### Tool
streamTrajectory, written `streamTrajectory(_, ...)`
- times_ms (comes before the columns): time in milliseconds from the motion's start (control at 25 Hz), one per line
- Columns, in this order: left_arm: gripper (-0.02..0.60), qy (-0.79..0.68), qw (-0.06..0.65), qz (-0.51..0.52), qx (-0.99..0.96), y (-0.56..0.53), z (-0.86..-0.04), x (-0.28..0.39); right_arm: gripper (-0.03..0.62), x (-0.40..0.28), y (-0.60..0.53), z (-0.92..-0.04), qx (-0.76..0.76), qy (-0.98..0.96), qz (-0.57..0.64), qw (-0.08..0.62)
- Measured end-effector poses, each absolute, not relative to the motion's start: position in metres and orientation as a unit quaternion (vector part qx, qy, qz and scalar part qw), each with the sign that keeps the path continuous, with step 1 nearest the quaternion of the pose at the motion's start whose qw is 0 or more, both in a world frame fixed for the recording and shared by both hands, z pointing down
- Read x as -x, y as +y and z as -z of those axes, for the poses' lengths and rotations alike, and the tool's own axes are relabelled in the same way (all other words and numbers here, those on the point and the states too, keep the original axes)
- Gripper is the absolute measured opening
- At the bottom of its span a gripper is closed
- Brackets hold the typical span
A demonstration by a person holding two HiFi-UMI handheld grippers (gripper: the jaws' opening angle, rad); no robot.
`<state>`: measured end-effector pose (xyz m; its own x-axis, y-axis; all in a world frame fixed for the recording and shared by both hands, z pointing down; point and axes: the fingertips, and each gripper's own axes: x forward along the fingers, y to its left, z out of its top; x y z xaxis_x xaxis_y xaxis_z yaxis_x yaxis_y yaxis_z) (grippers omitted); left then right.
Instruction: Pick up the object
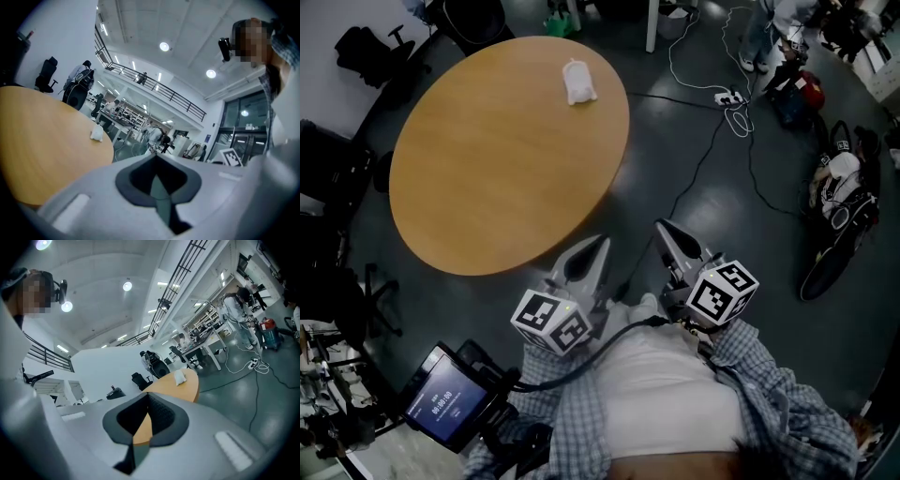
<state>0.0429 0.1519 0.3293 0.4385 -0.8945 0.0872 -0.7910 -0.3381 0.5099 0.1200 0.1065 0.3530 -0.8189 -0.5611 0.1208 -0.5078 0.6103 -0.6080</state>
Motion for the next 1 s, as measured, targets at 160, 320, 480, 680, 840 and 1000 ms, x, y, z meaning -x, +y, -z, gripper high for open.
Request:
streamTrajectory(160, 0.003, -0.516, 0.243, 0.104, -0.815, 0.152, -0.328, -0.043, 0.005, -0.121, 0.105, -0.352, 0.306, 0.893, 0.327, 0.047)
streamTrajectory(320, 0.003, -0.513, 0.237, 0.105, -0.818, 0.152, -0.328, -0.043, 0.005, -0.123, 0.103, -0.354, 0.313, 0.891, 0.324, 0.052)
streamTrajectory(480, 0.003, -0.513, 0.231, 0.108, -0.82, 0.153, -0.329, -0.036, 0.005, -0.119, 0.105, -0.353, 0.316, 0.892, 0.318, 0.06)
streamTrajectory(680, 0.003, -0.504, 0.23, 0.105, -0.826, 0.157, -0.335, -0.039, 0.005, -0.122, 0.109, -0.359, 0.326, 0.889, 0.316, 0.064)
streamTrajectory(840, 0.003, -0.501, 0.231, 0.104, -0.827, 0.156, -0.338, -0.042, 0.005, -0.128, 0.104, -0.358, 0.335, 0.886, 0.313, 0.067)
streamTrajectory(1000, 0.003, -0.504, 0.228, 0.108, -0.826, 0.154, -0.335, -0.042, 0.005, -0.131, 0.101, -0.359, 0.339, 0.885, 0.312, 0.066)
